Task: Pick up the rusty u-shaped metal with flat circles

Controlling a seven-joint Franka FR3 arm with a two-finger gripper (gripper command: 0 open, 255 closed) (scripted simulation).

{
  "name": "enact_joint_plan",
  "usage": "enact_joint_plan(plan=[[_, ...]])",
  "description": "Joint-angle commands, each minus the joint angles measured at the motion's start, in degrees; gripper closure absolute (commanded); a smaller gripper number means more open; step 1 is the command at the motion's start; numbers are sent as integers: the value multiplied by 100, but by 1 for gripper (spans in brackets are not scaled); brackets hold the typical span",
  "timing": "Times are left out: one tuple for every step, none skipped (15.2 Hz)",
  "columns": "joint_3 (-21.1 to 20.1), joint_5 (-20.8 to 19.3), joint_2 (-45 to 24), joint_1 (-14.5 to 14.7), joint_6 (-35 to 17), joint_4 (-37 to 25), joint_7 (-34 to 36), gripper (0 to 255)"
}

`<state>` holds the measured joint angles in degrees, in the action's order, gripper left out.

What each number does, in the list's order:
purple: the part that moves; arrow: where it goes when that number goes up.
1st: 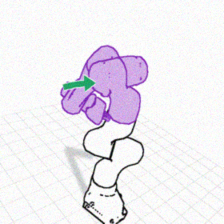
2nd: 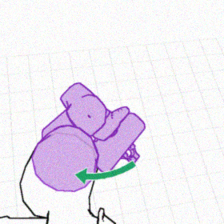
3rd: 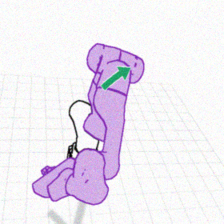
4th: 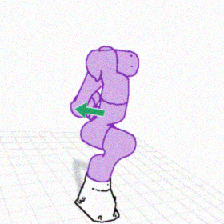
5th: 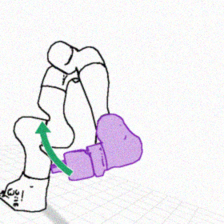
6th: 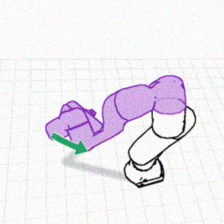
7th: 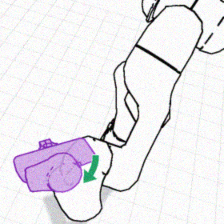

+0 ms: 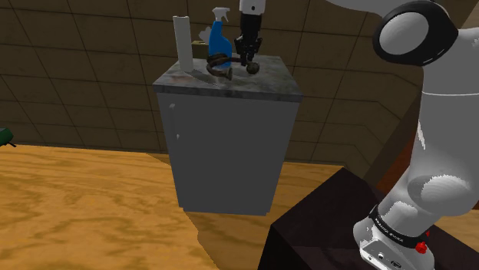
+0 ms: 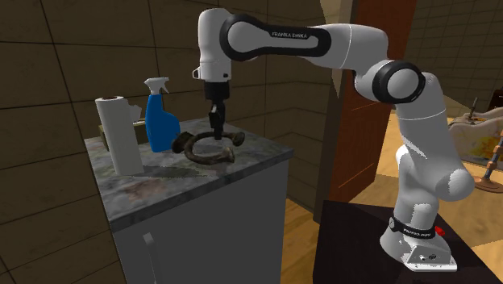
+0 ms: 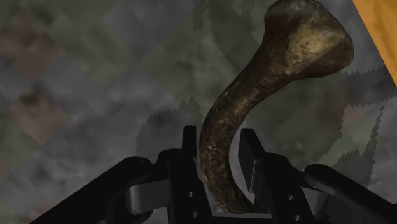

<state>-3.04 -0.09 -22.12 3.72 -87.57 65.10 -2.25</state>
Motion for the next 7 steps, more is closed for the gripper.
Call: enact_joint_plan(plan=[[-1, -3, -73, 5, 207, -281, 3, 255], [-1, -6, -122, 9, 314, -437, 5, 255], [-1, -9, -176, 12, 425, -602, 7, 255], [-1, -12, -236, 16, 540, -777, 9, 255], [-1, -15, -303, 21, 660, -964, 12, 255], [-1, -16, -314, 22, 679, -993, 12, 255], [-1, -15, -312, 21, 677, -989, 12, 255]])
